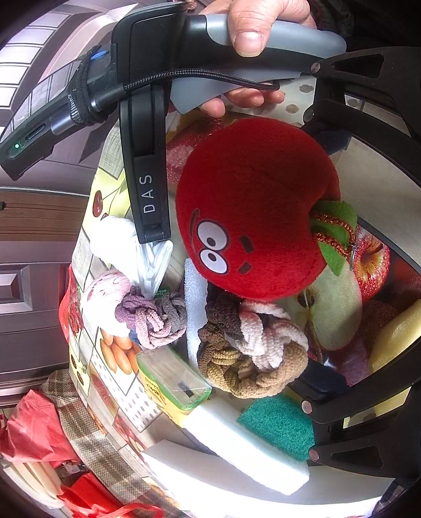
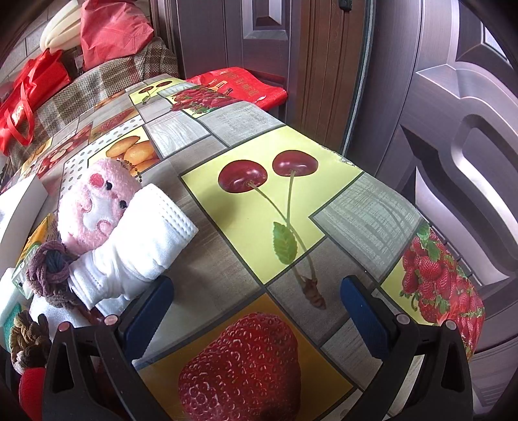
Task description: Organize soft objects
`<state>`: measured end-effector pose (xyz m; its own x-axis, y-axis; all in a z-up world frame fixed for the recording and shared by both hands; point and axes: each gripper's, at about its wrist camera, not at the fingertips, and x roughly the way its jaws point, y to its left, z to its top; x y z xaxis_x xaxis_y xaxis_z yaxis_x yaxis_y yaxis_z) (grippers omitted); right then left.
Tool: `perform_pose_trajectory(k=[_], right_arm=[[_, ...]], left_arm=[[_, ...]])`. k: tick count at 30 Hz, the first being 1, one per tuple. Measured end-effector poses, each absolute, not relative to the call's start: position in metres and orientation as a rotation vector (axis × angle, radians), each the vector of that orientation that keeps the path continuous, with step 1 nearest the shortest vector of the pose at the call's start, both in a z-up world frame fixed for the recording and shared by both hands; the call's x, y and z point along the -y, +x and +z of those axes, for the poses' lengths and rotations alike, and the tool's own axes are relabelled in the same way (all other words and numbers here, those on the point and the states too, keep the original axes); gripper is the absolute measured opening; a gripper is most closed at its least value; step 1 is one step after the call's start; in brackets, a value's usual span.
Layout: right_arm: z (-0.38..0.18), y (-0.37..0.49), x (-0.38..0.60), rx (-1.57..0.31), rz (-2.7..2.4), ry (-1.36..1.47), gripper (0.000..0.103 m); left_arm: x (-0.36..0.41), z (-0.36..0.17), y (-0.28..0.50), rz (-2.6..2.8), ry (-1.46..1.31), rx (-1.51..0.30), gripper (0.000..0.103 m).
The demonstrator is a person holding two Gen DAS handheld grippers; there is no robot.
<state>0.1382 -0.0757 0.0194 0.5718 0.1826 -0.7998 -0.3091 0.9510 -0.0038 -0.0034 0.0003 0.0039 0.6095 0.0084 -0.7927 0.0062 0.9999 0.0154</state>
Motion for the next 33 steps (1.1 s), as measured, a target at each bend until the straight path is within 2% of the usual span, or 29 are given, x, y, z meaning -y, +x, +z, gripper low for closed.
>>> perform_pose_trajectory(k=[33], right_arm=[[0.0194, 0.1384, 0.0787, -0.922, 0.294, -0.145, 0.103]], left_arm=[[-0.0002, 0.0039, -0.0035, 0.002, 0.017, -0.915, 0.102]])
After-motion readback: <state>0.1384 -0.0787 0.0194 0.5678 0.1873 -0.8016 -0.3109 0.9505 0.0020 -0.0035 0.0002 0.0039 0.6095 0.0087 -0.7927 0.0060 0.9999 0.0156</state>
